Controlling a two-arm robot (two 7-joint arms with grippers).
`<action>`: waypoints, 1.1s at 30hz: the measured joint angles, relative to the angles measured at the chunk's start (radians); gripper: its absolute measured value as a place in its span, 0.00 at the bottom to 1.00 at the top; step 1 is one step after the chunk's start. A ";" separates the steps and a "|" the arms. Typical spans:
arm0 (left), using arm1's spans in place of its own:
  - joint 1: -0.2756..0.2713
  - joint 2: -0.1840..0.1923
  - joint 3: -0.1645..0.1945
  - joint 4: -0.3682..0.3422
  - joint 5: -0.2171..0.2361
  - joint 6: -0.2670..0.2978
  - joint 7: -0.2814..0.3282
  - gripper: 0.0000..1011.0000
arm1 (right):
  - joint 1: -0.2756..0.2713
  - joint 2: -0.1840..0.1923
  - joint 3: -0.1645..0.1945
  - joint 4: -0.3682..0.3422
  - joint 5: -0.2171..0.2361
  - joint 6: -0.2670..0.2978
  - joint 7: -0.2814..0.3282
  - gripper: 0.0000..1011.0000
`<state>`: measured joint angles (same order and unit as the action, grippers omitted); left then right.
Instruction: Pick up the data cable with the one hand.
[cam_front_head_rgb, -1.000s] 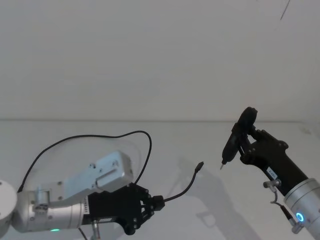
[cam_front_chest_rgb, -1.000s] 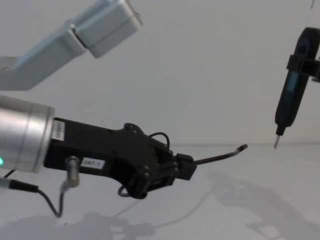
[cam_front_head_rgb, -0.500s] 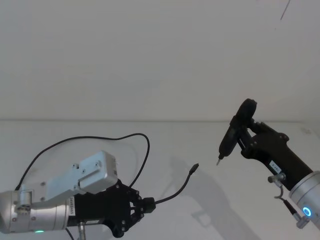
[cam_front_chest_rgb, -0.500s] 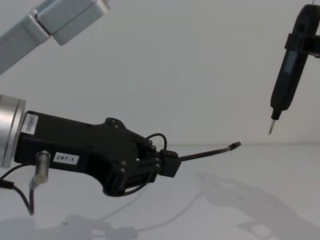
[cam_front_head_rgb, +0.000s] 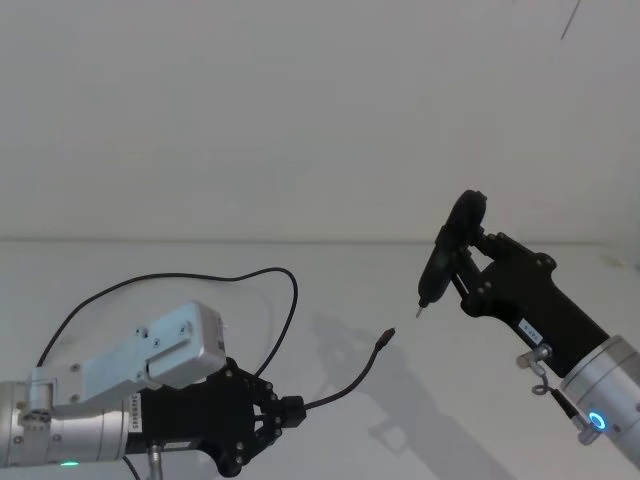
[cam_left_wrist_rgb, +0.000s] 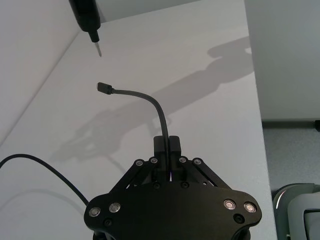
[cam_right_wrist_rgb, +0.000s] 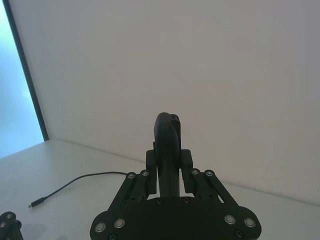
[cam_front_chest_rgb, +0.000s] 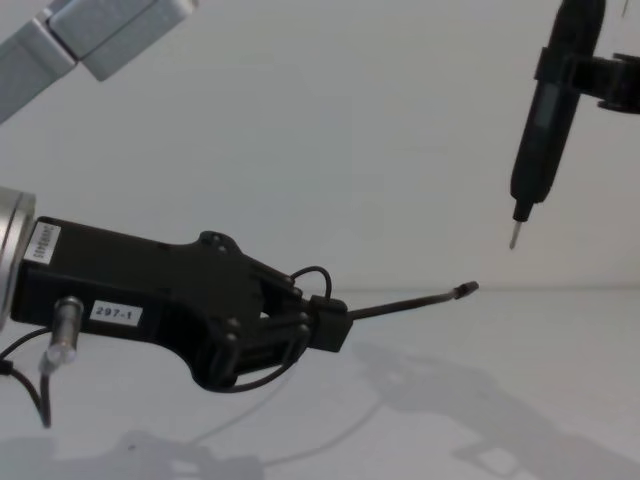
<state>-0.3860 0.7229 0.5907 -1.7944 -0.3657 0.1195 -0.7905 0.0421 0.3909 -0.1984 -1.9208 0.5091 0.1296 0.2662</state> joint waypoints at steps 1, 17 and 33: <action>0.000 0.000 0.000 0.000 0.000 0.000 0.000 0.05 | 0.003 0.002 -0.004 0.004 -0.003 -0.005 0.003 0.28; 0.002 0.006 -0.003 -0.003 -0.004 -0.003 -0.003 0.05 | 0.050 0.019 -0.063 0.066 -0.030 -0.056 0.054 0.28; 0.003 0.007 -0.003 -0.004 -0.006 -0.003 -0.004 0.05 | 0.091 0.016 -0.094 0.123 -0.051 -0.076 0.062 0.28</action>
<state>-0.3835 0.7304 0.5874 -1.7980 -0.3715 0.1162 -0.7946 0.1332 0.4070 -0.2925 -1.7980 0.4582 0.0532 0.3286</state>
